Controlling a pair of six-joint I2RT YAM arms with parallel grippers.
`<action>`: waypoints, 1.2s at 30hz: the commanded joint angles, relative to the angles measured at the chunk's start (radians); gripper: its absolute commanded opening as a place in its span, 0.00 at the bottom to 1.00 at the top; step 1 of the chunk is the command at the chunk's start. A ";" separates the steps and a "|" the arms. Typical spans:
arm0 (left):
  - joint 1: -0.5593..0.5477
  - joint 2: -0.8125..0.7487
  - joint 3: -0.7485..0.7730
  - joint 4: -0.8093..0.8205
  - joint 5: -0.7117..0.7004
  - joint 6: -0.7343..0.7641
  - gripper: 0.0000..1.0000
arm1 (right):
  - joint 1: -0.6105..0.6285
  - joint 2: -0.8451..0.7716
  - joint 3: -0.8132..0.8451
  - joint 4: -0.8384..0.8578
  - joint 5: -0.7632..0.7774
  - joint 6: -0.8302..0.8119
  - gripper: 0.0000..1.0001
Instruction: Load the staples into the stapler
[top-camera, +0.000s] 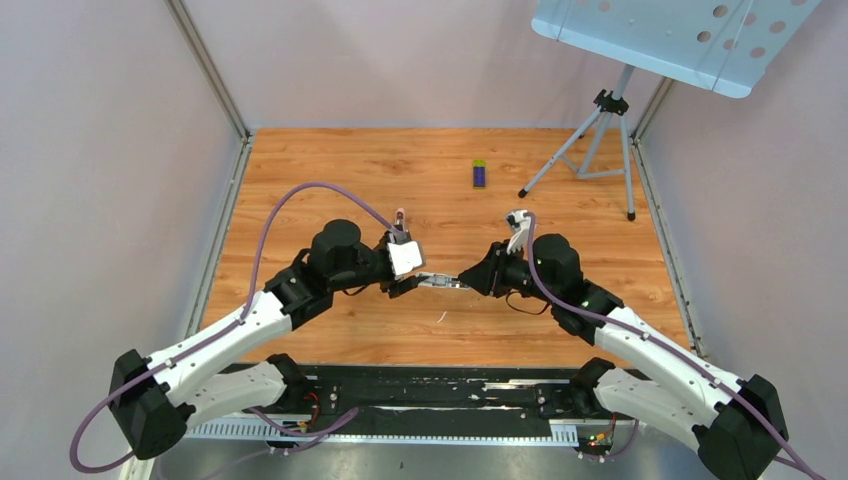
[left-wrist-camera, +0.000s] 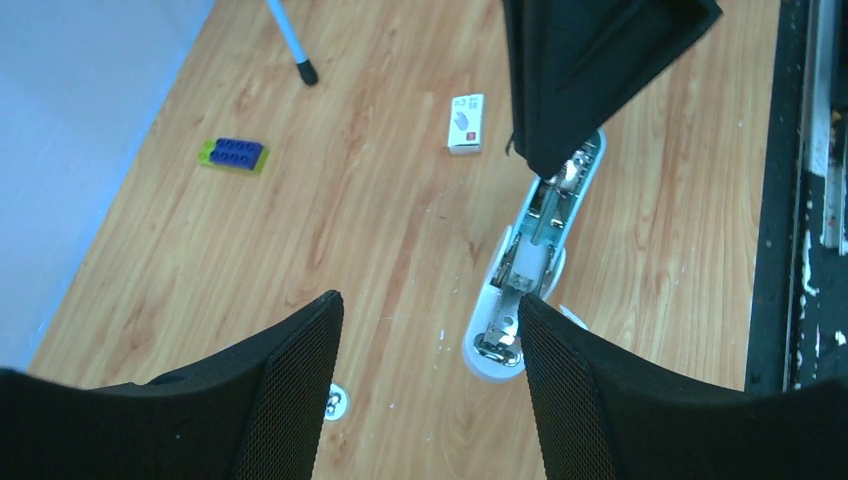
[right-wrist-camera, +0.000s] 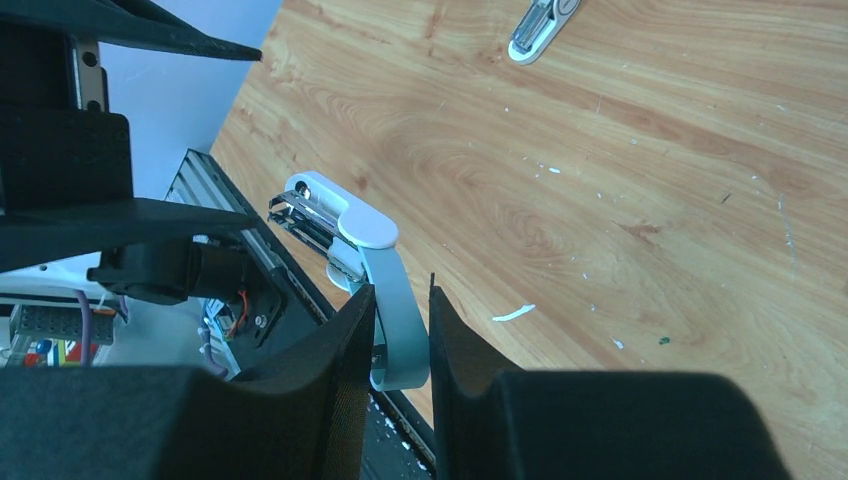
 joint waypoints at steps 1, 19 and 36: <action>-0.029 0.022 0.028 -0.067 0.049 0.122 0.68 | -0.014 -0.011 0.040 -0.017 -0.045 -0.013 0.11; -0.155 0.180 0.049 -0.057 -0.072 0.198 0.64 | -0.014 0.021 0.047 0.007 -0.070 0.023 0.12; -0.155 0.192 0.034 -0.009 -0.072 0.139 0.29 | -0.014 0.044 0.043 0.018 -0.075 0.024 0.13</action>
